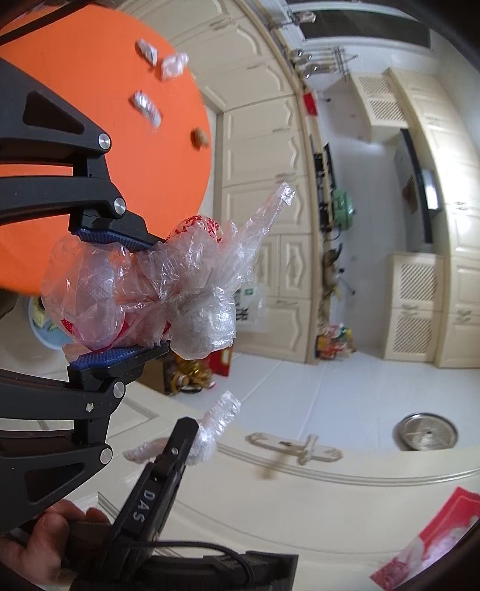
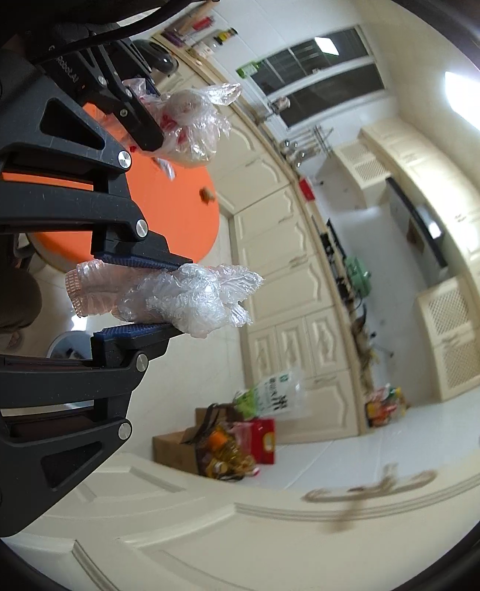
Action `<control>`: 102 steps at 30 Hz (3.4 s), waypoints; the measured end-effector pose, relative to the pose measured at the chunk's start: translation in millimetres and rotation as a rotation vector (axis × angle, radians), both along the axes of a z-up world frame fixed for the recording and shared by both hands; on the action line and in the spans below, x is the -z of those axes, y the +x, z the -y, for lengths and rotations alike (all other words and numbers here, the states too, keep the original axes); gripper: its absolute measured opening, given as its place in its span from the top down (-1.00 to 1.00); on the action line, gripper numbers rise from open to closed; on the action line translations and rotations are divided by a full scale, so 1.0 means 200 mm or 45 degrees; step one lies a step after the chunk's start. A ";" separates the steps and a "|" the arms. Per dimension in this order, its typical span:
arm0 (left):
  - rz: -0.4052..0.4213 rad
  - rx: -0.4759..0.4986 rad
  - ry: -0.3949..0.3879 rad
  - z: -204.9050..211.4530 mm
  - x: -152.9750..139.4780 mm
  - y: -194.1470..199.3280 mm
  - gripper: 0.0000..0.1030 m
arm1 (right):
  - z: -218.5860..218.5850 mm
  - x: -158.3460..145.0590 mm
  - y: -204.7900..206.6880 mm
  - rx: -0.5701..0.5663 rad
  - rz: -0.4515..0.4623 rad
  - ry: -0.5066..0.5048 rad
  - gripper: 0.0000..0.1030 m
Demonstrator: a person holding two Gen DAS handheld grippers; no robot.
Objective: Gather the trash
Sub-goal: 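Carry both plastic items to the blue bin and open both tools over it, then move both open tools back over the orange table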
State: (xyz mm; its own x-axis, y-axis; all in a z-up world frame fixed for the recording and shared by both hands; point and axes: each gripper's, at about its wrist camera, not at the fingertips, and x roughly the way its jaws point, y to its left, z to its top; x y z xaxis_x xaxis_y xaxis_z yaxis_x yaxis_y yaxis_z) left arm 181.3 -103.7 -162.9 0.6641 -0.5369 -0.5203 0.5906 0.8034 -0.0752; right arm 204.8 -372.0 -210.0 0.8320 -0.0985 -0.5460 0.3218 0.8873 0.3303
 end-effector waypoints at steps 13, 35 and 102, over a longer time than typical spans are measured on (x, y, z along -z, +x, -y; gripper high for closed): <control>-0.292 0.147 0.160 0.42 0.33 0.38 0.20 | 0.46 0.64 0.23 0.087 -0.306 0.185 0.54; -0.422 0.121 0.364 0.94 0.51 0.78 -0.53 | 0.67 1.21 0.45 0.083 -0.509 0.408 0.05; 0.034 -0.792 -0.061 -1.14 0.02 -1.12 -0.97 | -1.41 -0.21 0.52 -0.439 -0.042 -0.258 -1.00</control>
State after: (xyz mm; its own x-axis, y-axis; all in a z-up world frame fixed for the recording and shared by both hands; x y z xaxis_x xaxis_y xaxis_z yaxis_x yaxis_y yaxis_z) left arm -42.7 124.2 -166.1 0.8722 -0.0679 -0.4843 0.0156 0.9937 -0.1113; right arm 309.4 -90.9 -168.0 0.8172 0.0751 -0.5714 0.0010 0.9913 0.1317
